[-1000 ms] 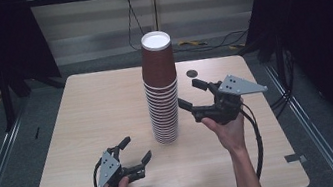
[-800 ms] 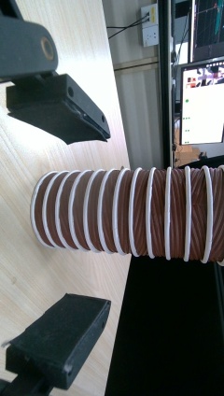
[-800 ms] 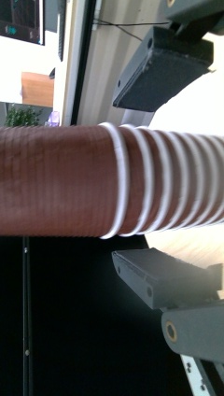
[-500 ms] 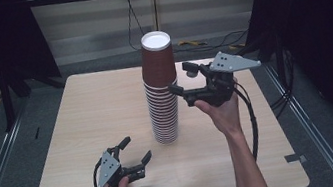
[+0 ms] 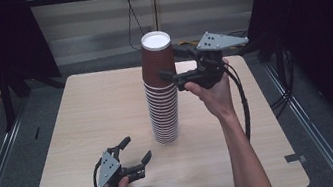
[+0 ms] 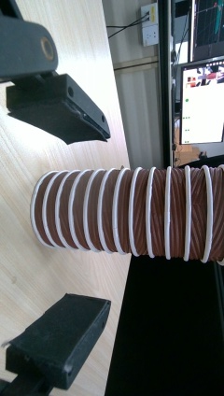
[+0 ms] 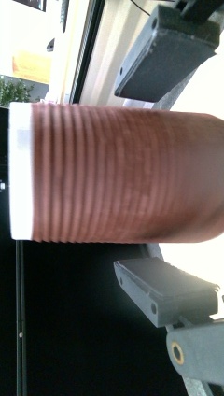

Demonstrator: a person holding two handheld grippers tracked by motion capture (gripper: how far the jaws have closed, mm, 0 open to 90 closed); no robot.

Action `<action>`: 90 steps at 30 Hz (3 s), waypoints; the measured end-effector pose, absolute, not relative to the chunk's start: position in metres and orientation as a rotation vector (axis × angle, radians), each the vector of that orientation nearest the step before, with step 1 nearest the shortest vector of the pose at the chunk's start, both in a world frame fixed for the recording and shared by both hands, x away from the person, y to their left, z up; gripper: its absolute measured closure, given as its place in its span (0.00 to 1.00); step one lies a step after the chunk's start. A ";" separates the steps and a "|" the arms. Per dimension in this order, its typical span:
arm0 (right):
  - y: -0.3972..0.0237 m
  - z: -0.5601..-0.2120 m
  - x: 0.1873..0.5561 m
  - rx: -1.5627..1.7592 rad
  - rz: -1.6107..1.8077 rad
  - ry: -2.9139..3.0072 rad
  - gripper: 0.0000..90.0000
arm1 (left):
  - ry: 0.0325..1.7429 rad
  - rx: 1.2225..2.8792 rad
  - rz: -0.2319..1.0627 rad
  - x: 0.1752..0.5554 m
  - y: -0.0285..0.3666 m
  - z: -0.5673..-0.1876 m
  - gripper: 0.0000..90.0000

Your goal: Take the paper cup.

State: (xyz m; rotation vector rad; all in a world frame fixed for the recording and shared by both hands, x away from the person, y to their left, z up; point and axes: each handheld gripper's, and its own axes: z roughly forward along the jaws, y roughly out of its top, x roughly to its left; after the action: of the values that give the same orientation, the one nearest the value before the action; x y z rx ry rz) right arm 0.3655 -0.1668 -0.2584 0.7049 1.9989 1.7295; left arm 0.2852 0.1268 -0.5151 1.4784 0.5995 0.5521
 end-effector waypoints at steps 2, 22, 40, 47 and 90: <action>-0.165 -0.254 0.369 0.702 1.738 2.002 0.15 | 0.600 1.478 0.552 0.285 0.127 -0.515 0.17; -0.145 -0.233 0.386 0.707 1.675 2.075 0.16 | 0.597 1.479 0.549 0.285 0.127 -0.515 0.17; -0.146 -0.231 0.387 0.704 1.698 2.042 0.24 | 0.595 1.478 0.548 0.285 0.127 -0.515 0.17; -0.148 -0.225 0.386 0.697 1.743 1.987 0.24 | 0.595 1.478 0.548 0.285 0.127 -0.515 0.17; -0.175 -0.190 0.366 0.634 1.977 1.721 0.25 | 0.585 1.484 0.547 0.286 0.127 -0.515 0.17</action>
State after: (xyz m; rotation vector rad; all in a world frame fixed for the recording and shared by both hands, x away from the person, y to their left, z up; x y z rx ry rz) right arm 0.3663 -0.1749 -0.1904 0.6340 1.7210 1.9771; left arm 0.2857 0.1273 -0.5150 1.4841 0.5849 0.5471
